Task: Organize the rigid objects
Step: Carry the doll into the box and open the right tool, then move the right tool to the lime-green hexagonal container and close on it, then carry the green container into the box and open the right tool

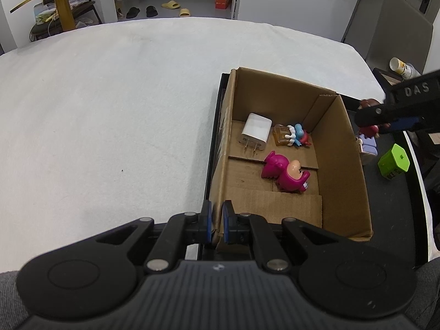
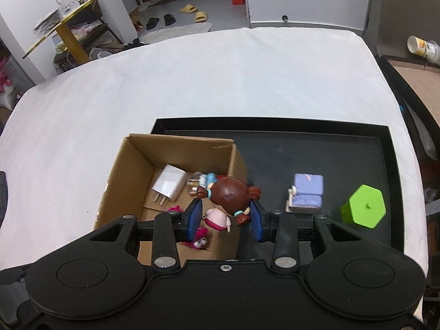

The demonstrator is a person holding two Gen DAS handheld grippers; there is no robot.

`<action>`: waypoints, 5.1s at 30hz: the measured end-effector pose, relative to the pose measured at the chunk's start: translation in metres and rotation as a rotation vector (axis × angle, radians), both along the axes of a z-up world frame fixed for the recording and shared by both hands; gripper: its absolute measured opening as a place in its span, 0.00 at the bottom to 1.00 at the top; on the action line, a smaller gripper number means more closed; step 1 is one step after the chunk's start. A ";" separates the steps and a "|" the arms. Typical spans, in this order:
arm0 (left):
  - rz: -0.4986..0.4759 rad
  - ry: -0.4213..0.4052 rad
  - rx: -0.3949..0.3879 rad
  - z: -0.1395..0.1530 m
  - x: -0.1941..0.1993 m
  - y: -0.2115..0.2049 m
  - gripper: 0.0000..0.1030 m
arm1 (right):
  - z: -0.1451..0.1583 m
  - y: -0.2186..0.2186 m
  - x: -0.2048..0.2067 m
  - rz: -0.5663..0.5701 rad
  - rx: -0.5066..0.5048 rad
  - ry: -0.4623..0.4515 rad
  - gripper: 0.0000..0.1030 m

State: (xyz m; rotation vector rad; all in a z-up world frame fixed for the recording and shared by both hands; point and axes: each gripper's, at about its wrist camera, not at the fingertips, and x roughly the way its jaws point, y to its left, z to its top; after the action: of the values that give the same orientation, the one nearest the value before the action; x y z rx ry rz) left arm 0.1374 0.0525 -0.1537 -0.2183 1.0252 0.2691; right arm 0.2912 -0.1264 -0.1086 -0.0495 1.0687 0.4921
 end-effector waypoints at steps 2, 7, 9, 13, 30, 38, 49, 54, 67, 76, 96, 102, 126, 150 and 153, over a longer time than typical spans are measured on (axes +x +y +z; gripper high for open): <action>-0.002 -0.001 -0.001 0.000 -0.001 0.000 0.07 | 0.000 0.007 0.000 0.014 0.000 -0.003 0.36; -0.002 -0.001 -0.001 0.001 -0.001 0.000 0.07 | -0.003 0.022 0.000 0.032 0.005 0.004 0.36; -0.002 -0.001 -0.001 0.001 -0.001 0.000 0.07 | -0.003 0.026 0.000 0.042 0.017 0.006 0.37; -0.001 -0.001 -0.002 0.001 -0.001 0.000 0.08 | 0.000 0.030 -0.001 0.055 0.032 -0.010 0.39; -0.002 0.003 0.011 0.000 -0.001 -0.002 0.07 | 0.000 -0.028 0.006 -0.053 0.055 -0.006 0.39; -0.002 0.003 0.014 0.001 -0.001 -0.002 0.07 | -0.004 -0.056 0.013 -0.102 0.055 -0.002 0.40; -0.002 0.004 0.015 0.001 0.000 -0.002 0.07 | -0.017 -0.087 0.027 -0.160 0.013 -0.006 0.53; 0.006 0.004 0.006 0.001 -0.001 0.000 0.07 | -0.028 -0.100 0.037 -0.178 -0.030 0.004 0.56; 0.010 0.007 0.007 -0.001 0.000 0.000 0.07 | -0.054 -0.117 0.063 -0.177 -0.120 0.024 0.70; 0.014 0.014 0.011 -0.001 0.002 -0.002 0.07 | -0.077 -0.116 0.071 -0.154 -0.160 0.056 0.73; 0.022 0.036 0.044 0.002 0.006 -0.012 0.07 | -0.066 -0.127 0.045 -0.183 -0.108 0.047 0.52; 0.024 0.037 0.056 0.001 0.006 -0.015 0.07 | -0.049 -0.126 0.030 -0.168 -0.053 0.019 0.52; 0.034 0.029 0.014 0.003 0.002 -0.008 0.07 | 0.004 -0.083 -0.005 -0.071 0.032 -0.077 0.52; -0.004 0.014 -0.045 -0.001 -0.002 0.005 0.07 | 0.019 0.006 -0.019 0.044 0.066 -0.075 0.52; -0.006 0.012 -0.046 -0.001 -0.002 0.005 0.07 | 0.016 0.013 -0.020 0.049 0.063 -0.062 0.52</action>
State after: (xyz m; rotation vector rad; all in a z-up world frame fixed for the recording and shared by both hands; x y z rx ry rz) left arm 0.1349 0.0579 -0.1542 -0.2551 1.0443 0.2414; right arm 0.2708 -0.1136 -0.0929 -0.0355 0.9925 0.5643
